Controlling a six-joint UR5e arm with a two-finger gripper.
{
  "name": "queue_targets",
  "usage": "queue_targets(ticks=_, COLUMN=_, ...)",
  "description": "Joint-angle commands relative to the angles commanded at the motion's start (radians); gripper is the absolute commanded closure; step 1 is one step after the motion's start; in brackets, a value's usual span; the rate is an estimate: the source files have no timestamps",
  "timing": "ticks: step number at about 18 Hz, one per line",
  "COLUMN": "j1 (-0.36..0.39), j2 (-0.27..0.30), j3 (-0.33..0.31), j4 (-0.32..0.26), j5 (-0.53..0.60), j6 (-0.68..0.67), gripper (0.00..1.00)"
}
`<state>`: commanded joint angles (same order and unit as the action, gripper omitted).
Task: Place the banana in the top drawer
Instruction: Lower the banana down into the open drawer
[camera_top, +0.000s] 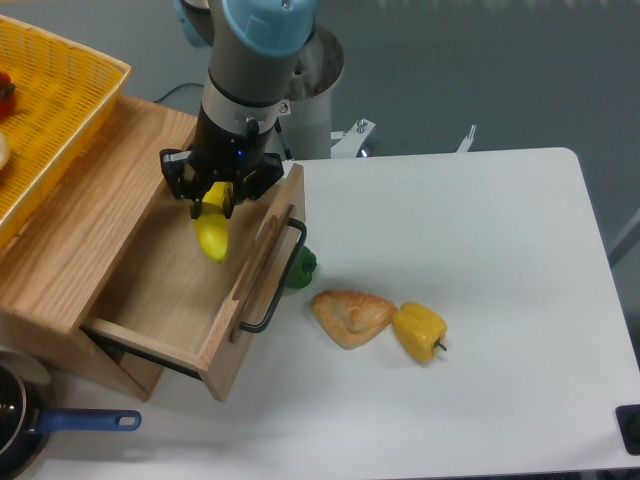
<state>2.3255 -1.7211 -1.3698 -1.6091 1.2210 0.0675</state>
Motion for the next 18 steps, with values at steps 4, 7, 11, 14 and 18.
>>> queue_targets(ticks=4, j1=-0.005, j2=-0.008, j3=-0.008, j4=0.014, j5=0.000, j6=0.000, gripper=0.90)
queue_targets(ticks=7, j1=-0.012, j2=-0.015, j3=-0.009, j4=0.014, j5=0.000, j6=0.002, gripper=0.90)
queue_targets(ticks=11, j1=-0.017, j2=-0.017, j3=-0.014, j4=0.014, j5=0.002, j6=0.003, gripper=0.90)
queue_targets(ticks=14, j1=-0.017, j2=-0.023, j3=-0.015, j4=0.032, j5=0.002, j6=0.002, gripper=0.90)
queue_targets(ticks=18, j1=-0.018, j2=-0.031, j3=-0.015, j4=0.041, j5=0.002, j6=0.002, gripper=0.90)
